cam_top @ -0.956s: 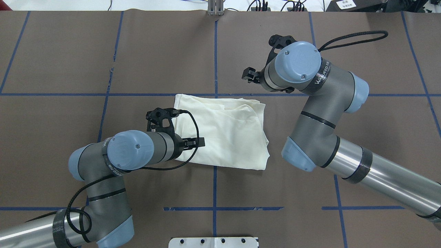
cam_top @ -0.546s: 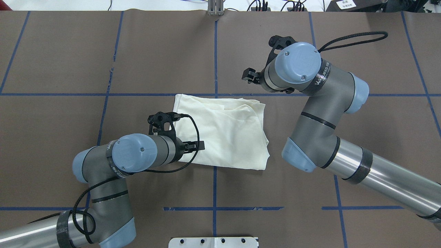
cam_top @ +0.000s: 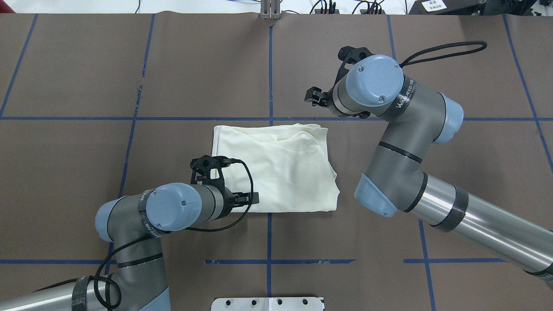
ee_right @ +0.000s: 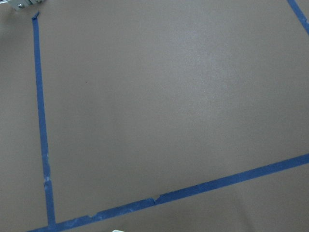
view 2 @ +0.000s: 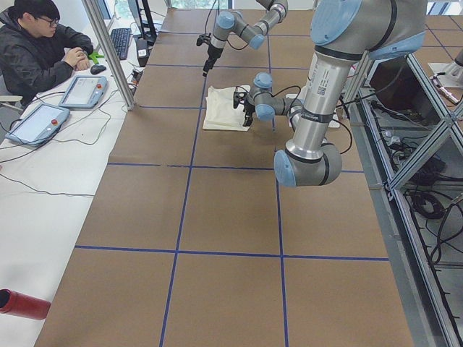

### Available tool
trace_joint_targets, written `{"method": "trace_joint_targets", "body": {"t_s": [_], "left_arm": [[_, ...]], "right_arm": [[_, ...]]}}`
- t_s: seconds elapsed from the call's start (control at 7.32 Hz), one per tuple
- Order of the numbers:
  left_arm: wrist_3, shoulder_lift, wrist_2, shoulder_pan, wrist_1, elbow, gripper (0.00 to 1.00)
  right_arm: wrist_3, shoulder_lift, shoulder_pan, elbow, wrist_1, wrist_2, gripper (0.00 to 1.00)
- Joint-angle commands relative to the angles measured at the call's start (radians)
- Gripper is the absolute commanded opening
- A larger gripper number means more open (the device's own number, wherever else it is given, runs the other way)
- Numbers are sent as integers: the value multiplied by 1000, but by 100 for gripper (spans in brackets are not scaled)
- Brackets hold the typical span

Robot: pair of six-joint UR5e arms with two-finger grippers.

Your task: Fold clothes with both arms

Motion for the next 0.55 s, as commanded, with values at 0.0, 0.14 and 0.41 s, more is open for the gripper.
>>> {"method": "trace_joint_targets", "body": {"t_s": [0.0, 0.14, 0.41], "left_arm": [[18, 1, -4, -18, 18, -62, 100], [76, 1, -4, -39, 85, -110, 100], [204, 15, -43, -119, 230, -228, 100]], "right_arm": [[-11, -1, 0, 4, 0, 4, 100], [-17, 4, -2, 4, -15, 16, 100], [-146, 2, 41, 32, -111, 90, 100]]}}
